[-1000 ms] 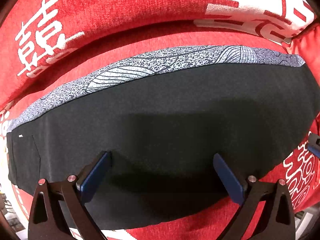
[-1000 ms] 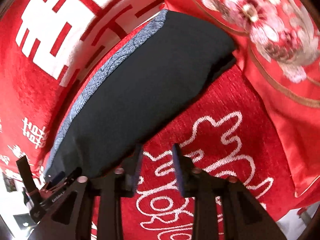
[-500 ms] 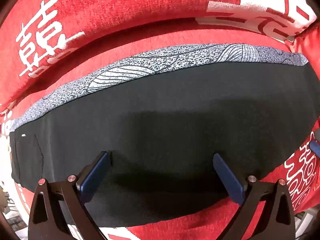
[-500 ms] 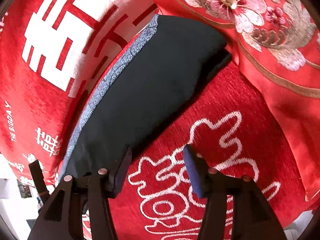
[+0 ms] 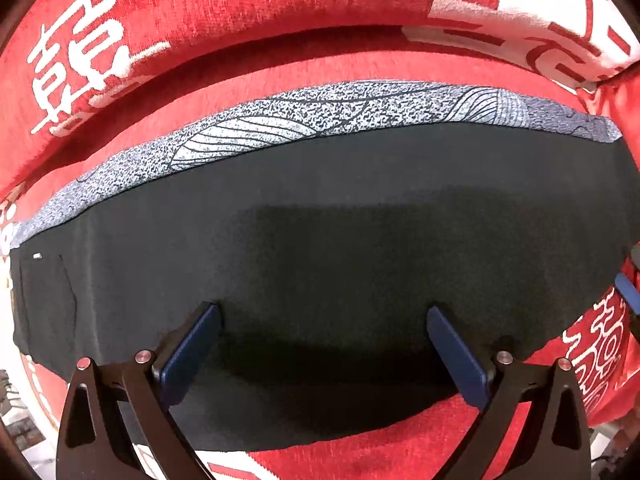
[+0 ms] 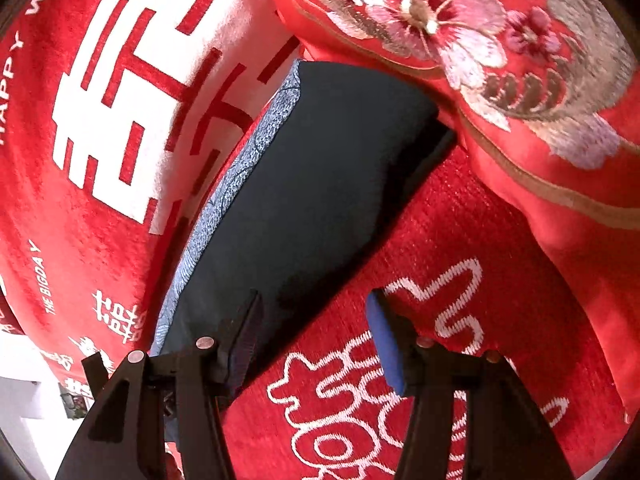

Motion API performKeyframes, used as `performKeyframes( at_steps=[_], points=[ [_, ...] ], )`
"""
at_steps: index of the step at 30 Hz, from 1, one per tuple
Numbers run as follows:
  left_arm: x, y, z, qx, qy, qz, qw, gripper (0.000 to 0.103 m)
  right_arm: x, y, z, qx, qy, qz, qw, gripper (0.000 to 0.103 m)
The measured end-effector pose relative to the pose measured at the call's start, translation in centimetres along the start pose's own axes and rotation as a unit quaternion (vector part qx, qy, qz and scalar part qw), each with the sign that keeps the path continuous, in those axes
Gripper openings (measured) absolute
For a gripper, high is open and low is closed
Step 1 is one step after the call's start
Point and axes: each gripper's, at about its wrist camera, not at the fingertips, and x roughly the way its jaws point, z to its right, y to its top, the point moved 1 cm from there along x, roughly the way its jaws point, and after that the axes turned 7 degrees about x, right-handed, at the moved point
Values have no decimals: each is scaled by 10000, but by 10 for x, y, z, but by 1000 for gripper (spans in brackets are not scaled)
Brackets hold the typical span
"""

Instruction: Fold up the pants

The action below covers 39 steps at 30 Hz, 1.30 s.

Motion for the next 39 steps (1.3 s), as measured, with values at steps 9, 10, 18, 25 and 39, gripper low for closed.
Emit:
performKeyframes(
  at_steps=[9,10,18,25,39],
  points=[
    [-1,10,7,173,373,-92,9991,103,3,9,7,199,348,129,9991,58],
    [0,11,5,141,343,-106,9993,103,3,9,8,214,393,145,9989,58],
    [1,8,10,108,293,-20,9995,103,18,21,-5,-34,564,475,9973,62],
    [-15,-2,12,-60,-8,128,9999,78,28,34,-10,460,555,195,9972,16],
    [-20,16,107,879,-177,1187,9889,70,-12,12,-88,-1183,677,340,9901,13]
  ],
)
